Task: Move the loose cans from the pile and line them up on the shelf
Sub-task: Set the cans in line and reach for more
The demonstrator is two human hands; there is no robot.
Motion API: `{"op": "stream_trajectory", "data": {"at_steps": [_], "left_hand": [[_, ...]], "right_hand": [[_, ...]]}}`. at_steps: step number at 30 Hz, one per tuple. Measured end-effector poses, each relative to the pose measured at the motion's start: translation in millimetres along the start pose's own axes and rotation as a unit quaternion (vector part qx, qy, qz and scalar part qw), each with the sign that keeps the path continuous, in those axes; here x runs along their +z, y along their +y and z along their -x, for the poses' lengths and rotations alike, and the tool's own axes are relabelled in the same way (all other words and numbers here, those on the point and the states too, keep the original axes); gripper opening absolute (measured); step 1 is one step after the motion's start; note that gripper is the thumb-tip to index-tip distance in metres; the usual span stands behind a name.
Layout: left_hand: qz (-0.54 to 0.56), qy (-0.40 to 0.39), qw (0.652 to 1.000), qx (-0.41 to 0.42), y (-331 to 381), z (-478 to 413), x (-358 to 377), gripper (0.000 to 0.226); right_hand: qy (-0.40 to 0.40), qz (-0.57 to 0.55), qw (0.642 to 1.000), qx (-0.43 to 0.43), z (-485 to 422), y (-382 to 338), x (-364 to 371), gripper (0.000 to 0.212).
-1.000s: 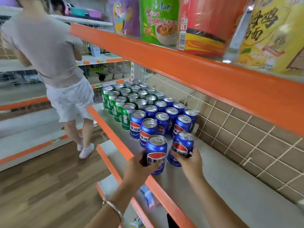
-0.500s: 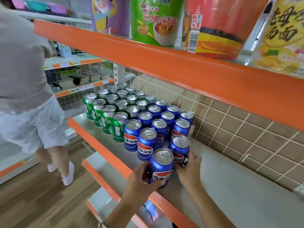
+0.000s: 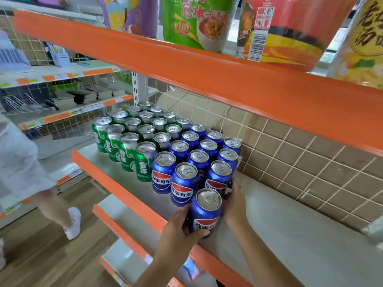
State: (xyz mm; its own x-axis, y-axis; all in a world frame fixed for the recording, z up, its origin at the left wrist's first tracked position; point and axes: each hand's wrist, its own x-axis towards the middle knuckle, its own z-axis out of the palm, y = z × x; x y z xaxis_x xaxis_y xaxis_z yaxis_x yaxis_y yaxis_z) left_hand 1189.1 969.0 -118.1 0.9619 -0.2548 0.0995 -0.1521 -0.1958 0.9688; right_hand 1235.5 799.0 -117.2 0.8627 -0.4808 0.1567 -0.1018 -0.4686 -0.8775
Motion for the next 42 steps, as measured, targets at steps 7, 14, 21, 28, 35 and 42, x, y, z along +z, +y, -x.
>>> {"op": "stream_trajectory", "data": {"at_steps": [7, 14, 21, 28, 35, 42], "left_hand": [[-0.012, -0.015, 0.999, 0.035, 6.2, -15.5, 4.4, 0.062], [-0.037, 0.004, 0.998, 0.046, 7.3, -25.4, 19.3, 0.061], [-0.037, 0.114, 0.991, 0.063, -8.6, -12.4, 27.6, 0.074], [-0.014, 0.104, 0.994, 0.038, -3.3, -16.3, 20.1, 0.059], [0.005, 0.071, 0.997, 0.030, -15.3, -1.9, 27.2, 0.041], [-0.022, -0.132, 0.990, -0.043, -0.7, -6.6, 49.0, 0.033]], "right_hand": [[-0.035, -0.069, 0.997, 0.007, 17.8, 4.4, -21.7, 0.065], [-0.200, -0.032, 0.979, -0.039, 37.2, -22.6, -42.0, 0.063], [-0.092, 0.003, 0.994, -0.062, 41.3, -17.6, -23.6, 0.068], [0.006, 0.017, 0.996, -0.089, 53.2, -14.8, -0.2, 0.075], [-0.040, 0.011, 0.996, -0.084, 49.2, -10.1, -7.6, 0.080], [-0.050, 0.092, 0.994, -0.010, 59.9, 8.6, -46.3, 0.067]]}}
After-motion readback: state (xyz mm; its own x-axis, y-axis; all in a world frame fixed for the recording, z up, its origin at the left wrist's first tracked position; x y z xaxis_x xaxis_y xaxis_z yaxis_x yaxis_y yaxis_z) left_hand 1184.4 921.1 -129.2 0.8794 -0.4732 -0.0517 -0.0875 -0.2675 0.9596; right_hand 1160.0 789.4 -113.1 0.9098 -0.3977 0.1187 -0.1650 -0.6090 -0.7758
